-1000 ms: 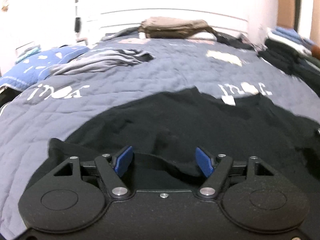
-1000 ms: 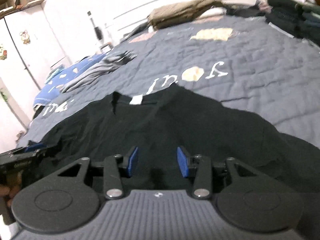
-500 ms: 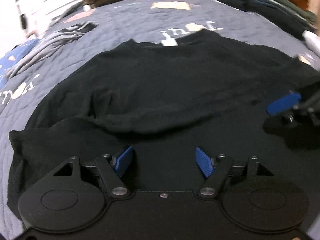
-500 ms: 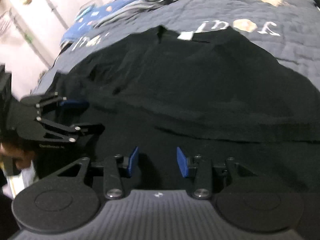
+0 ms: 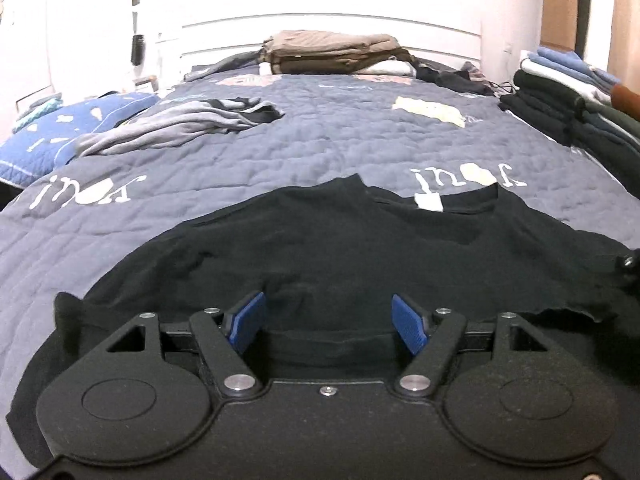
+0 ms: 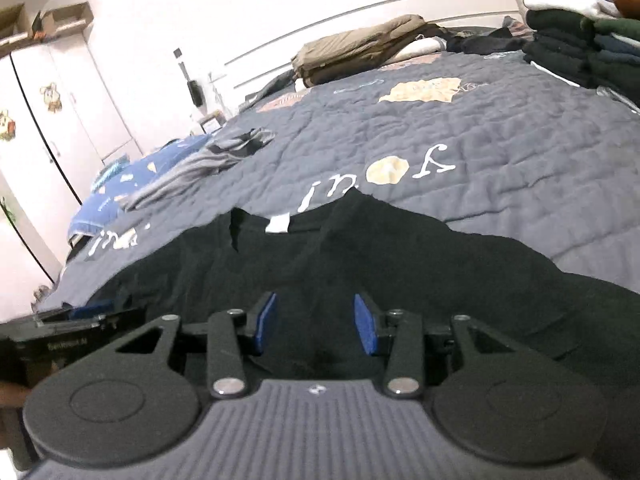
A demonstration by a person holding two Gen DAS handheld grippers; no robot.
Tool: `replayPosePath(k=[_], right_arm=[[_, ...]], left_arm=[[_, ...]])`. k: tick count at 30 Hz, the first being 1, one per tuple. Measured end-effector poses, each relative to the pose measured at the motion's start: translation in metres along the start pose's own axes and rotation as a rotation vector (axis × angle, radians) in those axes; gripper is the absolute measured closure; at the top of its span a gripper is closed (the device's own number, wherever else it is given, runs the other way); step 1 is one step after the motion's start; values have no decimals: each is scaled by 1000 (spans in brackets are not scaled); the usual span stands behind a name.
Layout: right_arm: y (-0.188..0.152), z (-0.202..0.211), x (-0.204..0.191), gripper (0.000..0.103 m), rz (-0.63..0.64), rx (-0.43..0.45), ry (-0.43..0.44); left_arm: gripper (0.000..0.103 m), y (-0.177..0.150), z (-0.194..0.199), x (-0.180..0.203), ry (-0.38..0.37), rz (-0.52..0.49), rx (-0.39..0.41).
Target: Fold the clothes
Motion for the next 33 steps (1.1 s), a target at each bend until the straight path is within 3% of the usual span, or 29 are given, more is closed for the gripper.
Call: replayPosePath(k=[6,13,18,24,33], right_arm=[[5,23,-2,61,-19,-30,38],[-6,68,1,61,-153,-67,67],[-32,106,3,57,-265,-75,85],[-65,137,-2,56,-351,-75,81],[-113,155,-2,55,-531,-106,98]], left_arm=[[34,1,30,-13,-20,50,21],[34,-9,89,-39,-91,289,49],[31,-40,136,-61,-125,463,68],[31,-76,177,-89,-95,579,75],[31,-128,197,-125,-94,820,43]])
Point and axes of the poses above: each gripper's, at about its wrist camera, not at the fingertips, and z roughly against the way its jaws point, x to its right, y to its top, the point moved 2 cm from there along -z, roughly the way its jaws point, and after that the axes turned 7 degrees about -y, right-handed, at the moved point
